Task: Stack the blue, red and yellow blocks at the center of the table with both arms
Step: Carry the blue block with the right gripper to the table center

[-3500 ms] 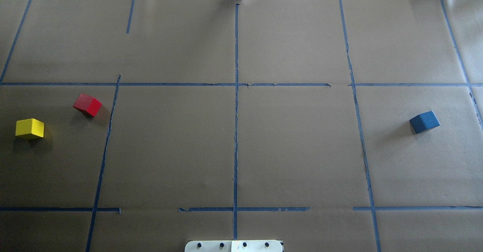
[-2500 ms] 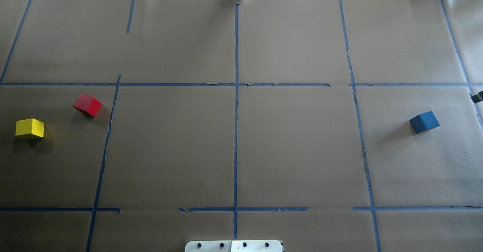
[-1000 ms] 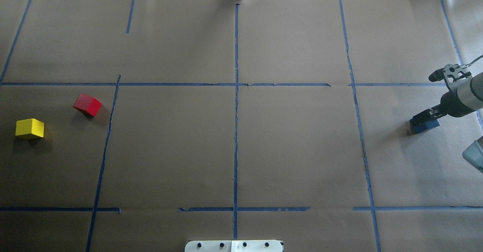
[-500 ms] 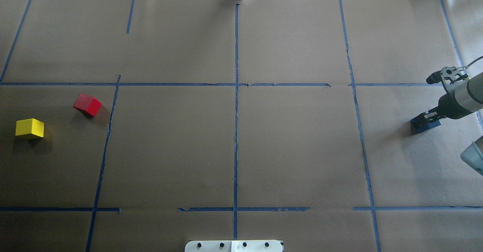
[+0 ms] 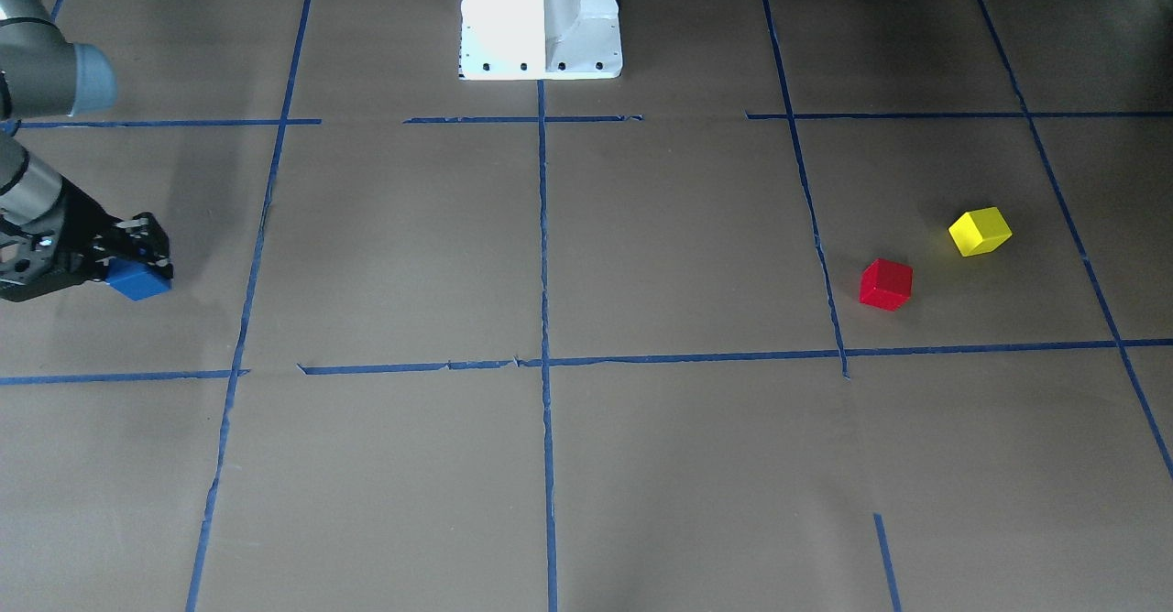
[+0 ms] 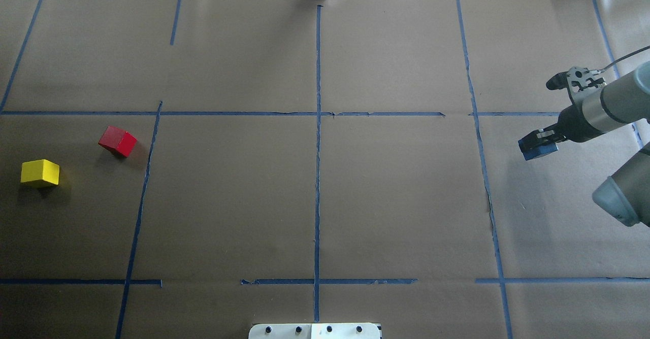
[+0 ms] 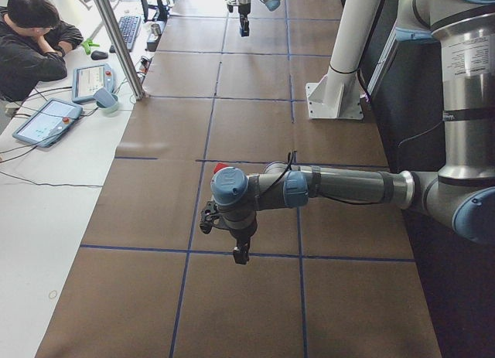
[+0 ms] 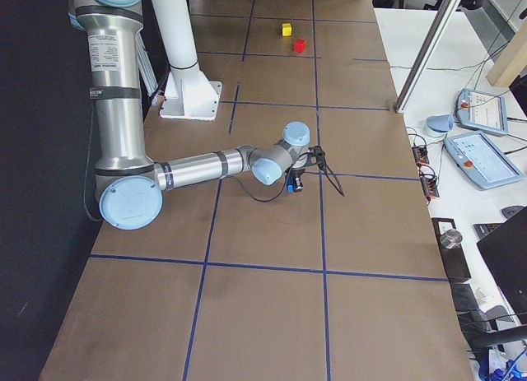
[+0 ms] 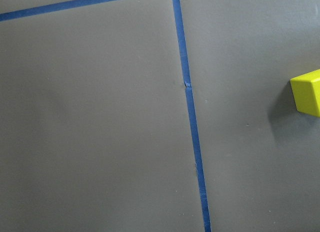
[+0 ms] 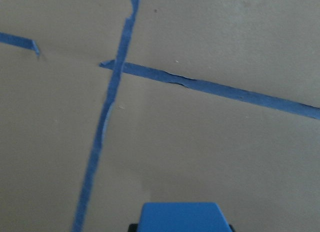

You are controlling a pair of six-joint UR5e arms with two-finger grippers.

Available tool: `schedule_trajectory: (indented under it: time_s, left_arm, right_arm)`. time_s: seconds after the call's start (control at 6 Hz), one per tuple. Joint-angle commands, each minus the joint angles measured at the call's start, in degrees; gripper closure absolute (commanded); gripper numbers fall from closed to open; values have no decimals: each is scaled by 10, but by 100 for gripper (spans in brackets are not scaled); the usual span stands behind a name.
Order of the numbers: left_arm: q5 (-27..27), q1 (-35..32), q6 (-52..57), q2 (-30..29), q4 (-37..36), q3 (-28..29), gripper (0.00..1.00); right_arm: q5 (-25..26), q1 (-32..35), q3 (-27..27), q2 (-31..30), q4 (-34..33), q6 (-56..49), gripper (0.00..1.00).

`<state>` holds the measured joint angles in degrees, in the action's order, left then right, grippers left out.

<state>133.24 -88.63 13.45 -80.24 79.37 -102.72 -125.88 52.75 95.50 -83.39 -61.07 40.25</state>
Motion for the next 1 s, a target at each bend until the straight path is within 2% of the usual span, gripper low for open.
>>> schedule_trajectory:
  time_s: [0.0, 0.17, 0.33, 0.5, 0.67, 0.83]
  left_arm:
    - [0, 0, 0, 0, 0, 0, 0]
    - [0, 0, 0, 0, 0, 0, 0]
    - [0, 0, 0, 0, 0, 0, 0]
    - [0, 0, 0, 0, 0, 0, 0]
    - [0, 0, 0, 0, 0, 0, 0]
    - [0, 0, 0, 0, 0, 0, 0]
  right_arm:
    - [51, -77, 2, 147, -129, 123, 100]
    - [109, -139, -7, 223, -203, 188, 100]
    - [155, -188, -47, 313, -237, 282, 100]
    - [167, -213, -120, 403, -238, 348, 100]
    - [199, -233, -183, 457, -237, 370, 99]
    - [210, -240, -193, 463, -237, 372, 96]
